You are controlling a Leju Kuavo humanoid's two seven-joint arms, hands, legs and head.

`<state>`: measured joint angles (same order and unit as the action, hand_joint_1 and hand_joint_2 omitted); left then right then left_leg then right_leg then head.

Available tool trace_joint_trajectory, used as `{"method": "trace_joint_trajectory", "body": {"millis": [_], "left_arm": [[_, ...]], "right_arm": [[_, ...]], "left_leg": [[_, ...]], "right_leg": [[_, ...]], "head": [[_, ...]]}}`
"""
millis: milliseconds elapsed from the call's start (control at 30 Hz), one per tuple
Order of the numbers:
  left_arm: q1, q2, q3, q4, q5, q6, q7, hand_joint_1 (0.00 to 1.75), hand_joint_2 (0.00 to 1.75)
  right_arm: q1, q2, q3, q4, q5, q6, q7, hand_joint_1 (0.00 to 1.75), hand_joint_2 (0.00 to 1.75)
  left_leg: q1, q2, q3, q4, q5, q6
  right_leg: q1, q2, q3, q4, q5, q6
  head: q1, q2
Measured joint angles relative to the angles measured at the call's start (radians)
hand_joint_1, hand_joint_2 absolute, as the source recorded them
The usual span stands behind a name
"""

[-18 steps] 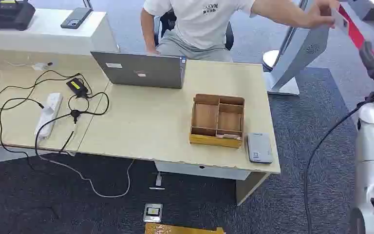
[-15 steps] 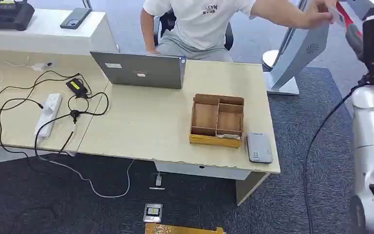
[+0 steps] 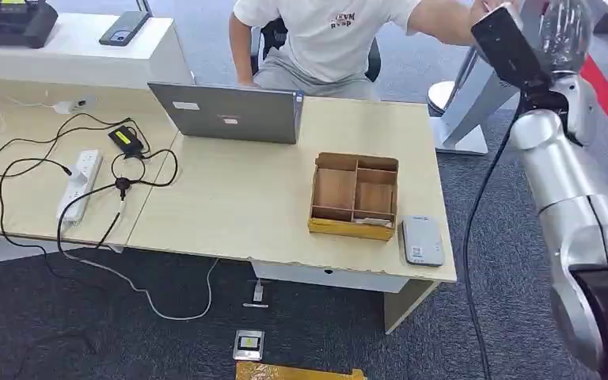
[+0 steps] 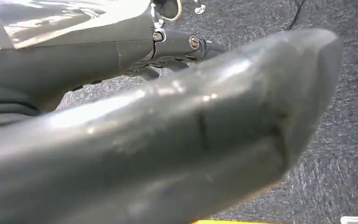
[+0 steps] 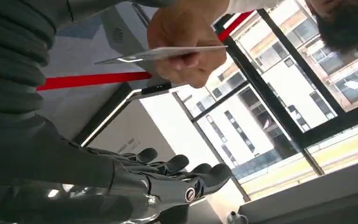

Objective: Pass the card to the sensor for recognition and then transmit it.

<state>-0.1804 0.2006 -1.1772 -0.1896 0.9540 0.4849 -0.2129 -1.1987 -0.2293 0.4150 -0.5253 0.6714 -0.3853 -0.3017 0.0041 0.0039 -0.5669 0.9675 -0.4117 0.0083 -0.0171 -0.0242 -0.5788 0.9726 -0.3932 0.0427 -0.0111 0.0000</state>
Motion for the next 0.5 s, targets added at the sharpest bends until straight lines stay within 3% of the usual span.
{"method": "trace_joint_trajectory", "body": {"millis": [300, 367, 500], "left_arm": [[0.002, 0.004, -0.006, 0.000, 0.006, 0.000, 0.011, 0.00, 0.00], [0.002, 0.004, -0.007, 0.000, 0.006, -0.002, 0.011, 0.00, 0.00], [0.003, 0.004, -0.008, 0.000, 0.008, -0.002, 0.011, 0.00, 0.00]], "right_arm": [[-0.017, 0.029, 0.063, 0.063, -0.002, 0.000, 0.007, 0.00, 1.75], [-0.018, 0.032, 0.069, 0.072, -0.008, 0.000, 0.007, 1.75, 1.75], [-0.019, 0.036, 0.078, 0.087, -0.018, -0.003, 0.005, 1.75, 1.75]], "left_leg": [[0.000, 0.000, 0.000, 0.000, 0.000, 0.000], [0.000, 0.000, 0.000, 0.000, 0.000, 0.000], [0.000, 0.000, 0.000, 0.000, 0.000, 0.000]], "right_leg": [[0.000, 0.000, 0.000, 0.000, 0.000, 0.000], [0.000, 0.000, 0.000, 0.000, 0.000, 0.000], [0.000, 0.000, 0.000, 0.000, 0.000, 0.000]], "head": [[0.000, 0.000], [0.000, 0.000], [0.000, 0.000]]}}
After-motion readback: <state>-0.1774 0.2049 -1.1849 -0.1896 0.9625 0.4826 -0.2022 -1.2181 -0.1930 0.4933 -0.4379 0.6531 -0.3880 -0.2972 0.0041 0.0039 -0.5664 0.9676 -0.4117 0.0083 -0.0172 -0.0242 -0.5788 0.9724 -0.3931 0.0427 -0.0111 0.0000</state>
